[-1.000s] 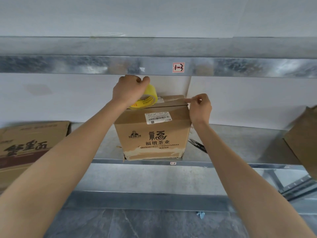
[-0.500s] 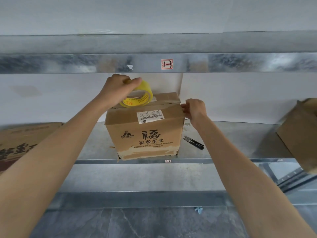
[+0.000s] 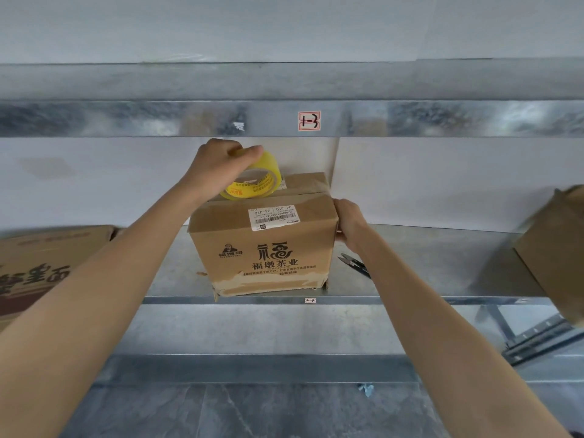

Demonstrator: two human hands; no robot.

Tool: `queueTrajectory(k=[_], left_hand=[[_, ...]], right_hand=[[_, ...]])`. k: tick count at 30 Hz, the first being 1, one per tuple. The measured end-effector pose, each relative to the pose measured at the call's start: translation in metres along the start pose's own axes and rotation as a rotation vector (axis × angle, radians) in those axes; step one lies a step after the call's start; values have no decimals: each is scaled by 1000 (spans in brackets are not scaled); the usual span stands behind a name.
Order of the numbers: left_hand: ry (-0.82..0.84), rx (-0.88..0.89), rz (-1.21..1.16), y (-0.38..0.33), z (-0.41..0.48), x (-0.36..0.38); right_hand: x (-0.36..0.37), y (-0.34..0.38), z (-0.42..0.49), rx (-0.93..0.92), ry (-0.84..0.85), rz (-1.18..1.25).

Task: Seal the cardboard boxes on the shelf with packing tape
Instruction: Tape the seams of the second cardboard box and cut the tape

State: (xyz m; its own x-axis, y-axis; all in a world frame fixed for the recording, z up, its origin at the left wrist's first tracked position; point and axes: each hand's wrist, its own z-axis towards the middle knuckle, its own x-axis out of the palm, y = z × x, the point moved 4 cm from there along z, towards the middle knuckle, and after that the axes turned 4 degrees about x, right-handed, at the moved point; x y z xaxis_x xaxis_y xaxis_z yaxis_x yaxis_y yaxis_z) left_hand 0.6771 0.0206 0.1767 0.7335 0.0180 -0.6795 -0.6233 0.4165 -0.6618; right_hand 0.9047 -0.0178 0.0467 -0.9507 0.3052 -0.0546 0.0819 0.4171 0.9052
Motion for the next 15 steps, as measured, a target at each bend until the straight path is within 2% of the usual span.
queueTrajectory(k=[2,4,6,8,9,11,13,15], left_hand=[[3,-11,-7,3,0,-3],[17,-20,-35,4,-1,-5],[21,-16,-40,2,-1,-4],[29,-12,-39,-2,-1,0],[41,-17,-37,-4,-1,2],[82,-38,-42,-5,-1,6],[115,-81,-81,-4,0,5],[154,-115,-130,-3,0,3]], right_hand=[[1,-5,1,28,0,-75],[-3,-4,0,16,-76,-152],[-10,14,-4,-126,-218,-199],[-13,45,-15,-374,-324,-245],[-9,60,-22,-483,-302,-285],[7,80,-31,-594,-142,-445],[27,81,-34,-590,51,-712],[41,74,-35,-599,147,-924]])
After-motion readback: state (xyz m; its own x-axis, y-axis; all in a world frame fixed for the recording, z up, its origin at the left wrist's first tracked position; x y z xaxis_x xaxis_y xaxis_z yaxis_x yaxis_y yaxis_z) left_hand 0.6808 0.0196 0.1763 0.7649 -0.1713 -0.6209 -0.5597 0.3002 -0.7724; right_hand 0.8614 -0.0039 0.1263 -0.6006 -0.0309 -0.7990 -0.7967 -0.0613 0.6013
